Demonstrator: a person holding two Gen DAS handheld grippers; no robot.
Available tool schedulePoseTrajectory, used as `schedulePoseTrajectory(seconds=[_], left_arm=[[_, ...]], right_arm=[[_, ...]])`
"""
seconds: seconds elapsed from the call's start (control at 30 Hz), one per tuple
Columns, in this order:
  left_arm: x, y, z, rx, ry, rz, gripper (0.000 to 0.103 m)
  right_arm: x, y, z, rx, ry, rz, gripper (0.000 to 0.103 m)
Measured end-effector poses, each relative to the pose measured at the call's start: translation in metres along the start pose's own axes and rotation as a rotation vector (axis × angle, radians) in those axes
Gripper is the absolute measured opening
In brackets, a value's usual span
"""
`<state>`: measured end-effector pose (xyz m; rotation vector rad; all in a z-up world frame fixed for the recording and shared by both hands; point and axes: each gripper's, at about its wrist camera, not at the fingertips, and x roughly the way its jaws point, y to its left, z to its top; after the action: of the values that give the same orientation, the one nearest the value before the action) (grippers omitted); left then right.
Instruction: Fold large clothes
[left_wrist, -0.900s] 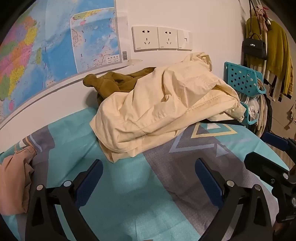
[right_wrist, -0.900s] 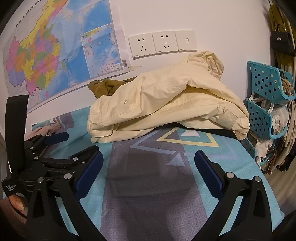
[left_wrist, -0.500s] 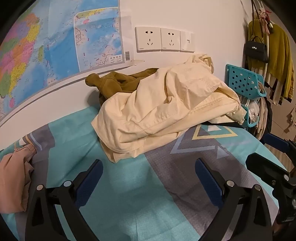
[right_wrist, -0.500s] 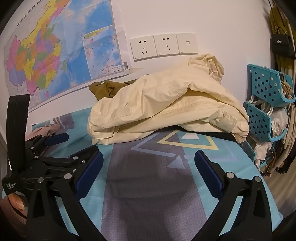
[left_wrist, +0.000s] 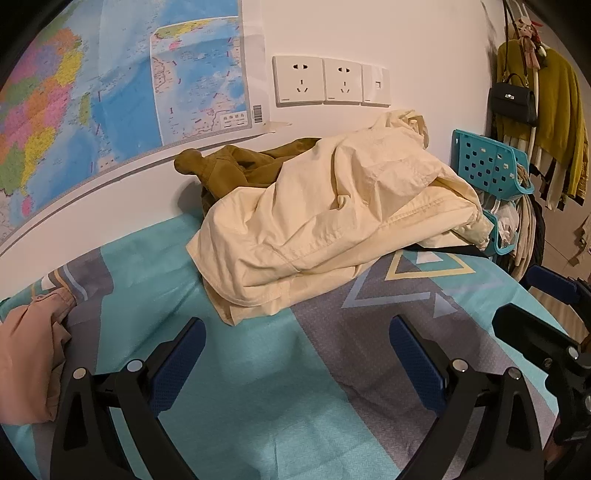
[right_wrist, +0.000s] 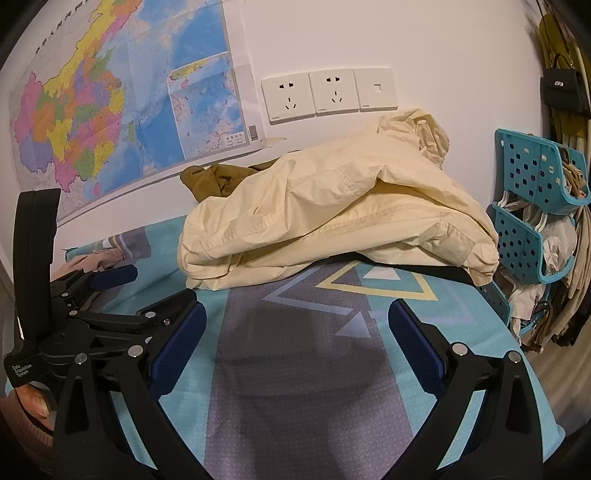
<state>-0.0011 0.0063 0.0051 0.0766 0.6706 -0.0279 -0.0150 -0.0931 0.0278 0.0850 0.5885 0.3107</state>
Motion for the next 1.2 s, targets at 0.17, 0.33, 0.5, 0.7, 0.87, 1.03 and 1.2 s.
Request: schedulePoseTrajectory(seconds=[0.17,0.33,0.5,0.7,0.87,1.03,1.2], left_arm=[[-0.001,0.004,0.001,-0.022,0.008,0.007,0.096],[-0.002,0.007,0.003,-0.032,0.006,0.016,0.096],[-0.004,0.008,0.004,-0.035,0.002,0.022,0.096],[-0.005,0.01,0.005,-0.047,0.005,0.026,0.096],[-0.005,0.011,0.007,-0.055,0.008,0.031,0.096],[-0.005,0.012,0.008,-0.059,0.006,0.024,0.096],[-0.004,0.012,0.008,-0.058,0.007,0.023,0.096]], right_arm=[[-0.002,0.0,0.002,-0.003,-0.008,0.004,0.097],[-0.002,0.0,0.004,-0.006,-0.007,0.007,0.097],[-0.002,0.003,0.008,-0.019,-0.012,0.01,0.097],[-0.001,0.004,0.01,-0.023,-0.016,0.01,0.097],[0.0,0.006,0.011,-0.033,-0.018,0.012,0.097],[0.001,0.006,0.013,-0.041,-0.023,0.013,0.097],[0.001,0.007,0.014,-0.049,-0.028,0.012,0.097]])
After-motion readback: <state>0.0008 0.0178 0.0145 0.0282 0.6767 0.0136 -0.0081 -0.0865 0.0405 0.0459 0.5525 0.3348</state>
